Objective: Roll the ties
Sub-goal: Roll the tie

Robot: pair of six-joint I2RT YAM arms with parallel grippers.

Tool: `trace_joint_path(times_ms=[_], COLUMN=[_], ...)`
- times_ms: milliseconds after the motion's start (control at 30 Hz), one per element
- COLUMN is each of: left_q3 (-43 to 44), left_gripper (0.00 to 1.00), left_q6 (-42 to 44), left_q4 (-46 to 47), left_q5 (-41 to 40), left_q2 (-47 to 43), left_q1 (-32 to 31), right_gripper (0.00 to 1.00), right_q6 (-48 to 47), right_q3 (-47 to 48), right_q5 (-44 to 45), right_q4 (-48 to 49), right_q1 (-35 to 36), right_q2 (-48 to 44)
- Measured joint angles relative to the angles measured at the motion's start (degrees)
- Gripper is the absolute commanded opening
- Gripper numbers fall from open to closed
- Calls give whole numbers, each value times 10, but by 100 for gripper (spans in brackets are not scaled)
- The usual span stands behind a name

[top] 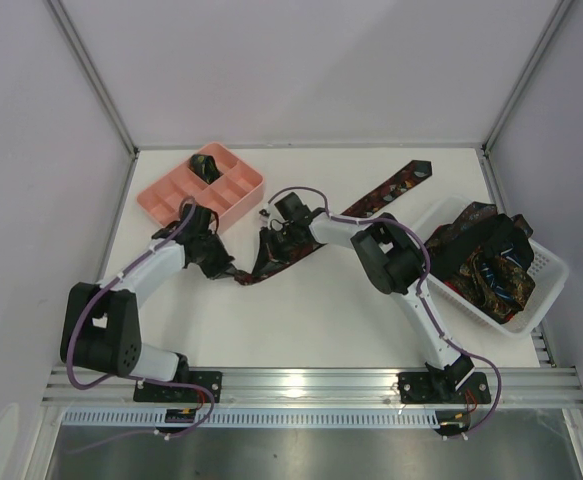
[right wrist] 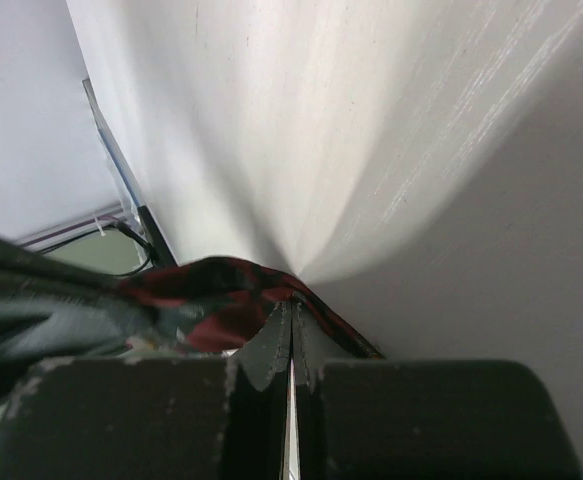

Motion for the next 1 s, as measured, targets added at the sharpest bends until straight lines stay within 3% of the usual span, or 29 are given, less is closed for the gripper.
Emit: trace_joint_path(times_ms=[167, 467, 1000], left_q3=[30, 101, 119], left_gripper=[5, 1, 1], left_q6=[-10, -19, -23], left_q4=[18, 21, 4], left_q5=[25, 35, 19], left_q2=[10, 104, 110], left_q1=[-30, -67, -76], right_gripper=[0, 0, 0], right_q6=[0, 0, 6], right_q3=[3, 3, -66], right_q5=[3, 3, 16], right_q4=[-7, -14, -17], right_q1=[0, -6, -39], right_q2=[0, -3, -48])
